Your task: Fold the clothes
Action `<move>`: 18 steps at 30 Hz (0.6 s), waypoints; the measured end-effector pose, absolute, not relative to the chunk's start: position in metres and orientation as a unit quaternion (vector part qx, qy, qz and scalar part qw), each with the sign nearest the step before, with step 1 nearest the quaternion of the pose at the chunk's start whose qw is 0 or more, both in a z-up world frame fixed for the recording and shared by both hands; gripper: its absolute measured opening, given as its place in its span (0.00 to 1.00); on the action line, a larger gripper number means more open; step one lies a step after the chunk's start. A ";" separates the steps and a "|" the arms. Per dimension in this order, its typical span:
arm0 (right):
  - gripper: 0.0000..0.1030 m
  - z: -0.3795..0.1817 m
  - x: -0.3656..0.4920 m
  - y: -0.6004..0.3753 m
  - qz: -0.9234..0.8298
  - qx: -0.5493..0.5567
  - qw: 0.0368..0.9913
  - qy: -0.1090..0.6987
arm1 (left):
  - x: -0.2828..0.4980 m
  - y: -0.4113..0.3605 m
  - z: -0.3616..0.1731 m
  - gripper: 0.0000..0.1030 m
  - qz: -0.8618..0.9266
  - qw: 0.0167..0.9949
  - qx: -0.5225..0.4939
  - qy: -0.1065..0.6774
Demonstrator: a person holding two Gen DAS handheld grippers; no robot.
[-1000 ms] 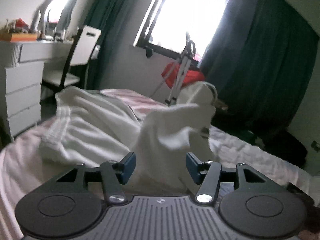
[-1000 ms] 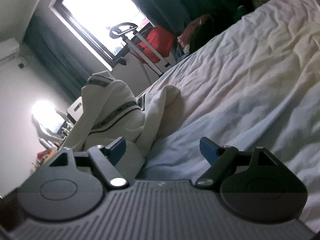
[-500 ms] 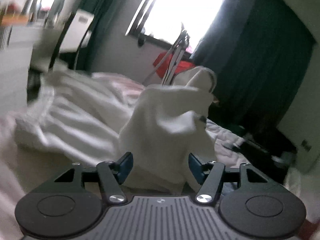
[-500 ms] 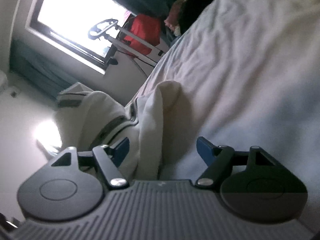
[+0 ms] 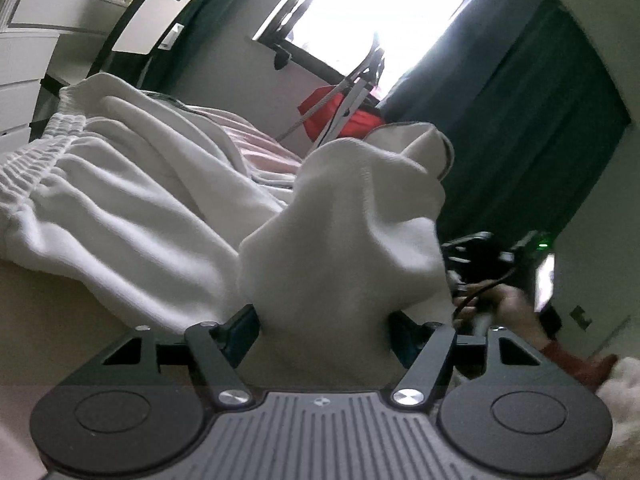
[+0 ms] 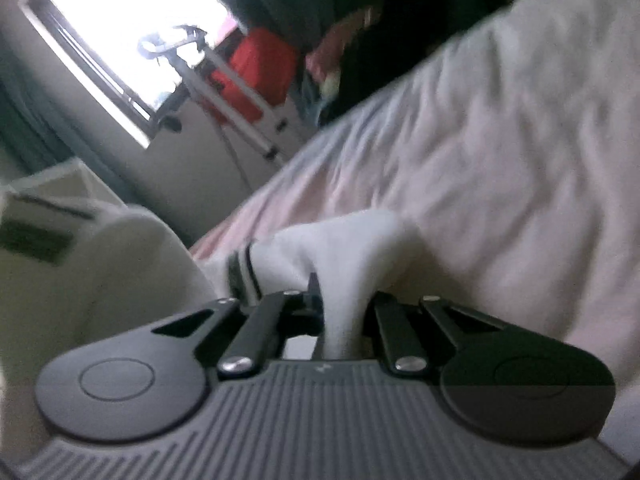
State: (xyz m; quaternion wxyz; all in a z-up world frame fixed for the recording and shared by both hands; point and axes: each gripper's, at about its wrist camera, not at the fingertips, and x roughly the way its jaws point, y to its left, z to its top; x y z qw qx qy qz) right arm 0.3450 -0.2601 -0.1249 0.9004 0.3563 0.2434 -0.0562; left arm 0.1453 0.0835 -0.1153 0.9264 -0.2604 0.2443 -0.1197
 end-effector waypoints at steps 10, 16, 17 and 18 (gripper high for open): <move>0.08 -0.043 0.218 -0.395 -0.186 0.311 0.918 0.161 | 0.112 0.059 -0.090 0.67 -0.162 0.936 -0.214 0.228; 0.08 -0.026 0.112 -0.479 -0.244 0.337 0.901 0.123 | 0.100 0.050 -0.087 0.68 -0.192 0.923 -0.210 0.259; 0.08 -0.032 0.098 -0.489 -0.248 0.348 0.896 0.123 | 0.100 0.052 -0.090 0.68 -0.193 0.917 -0.220 0.271; 0.08 -0.040 0.085 -0.498 -0.251 0.358 0.891 0.126 | 0.100 0.054 -0.093 0.68 -0.190 0.913 -0.229 0.280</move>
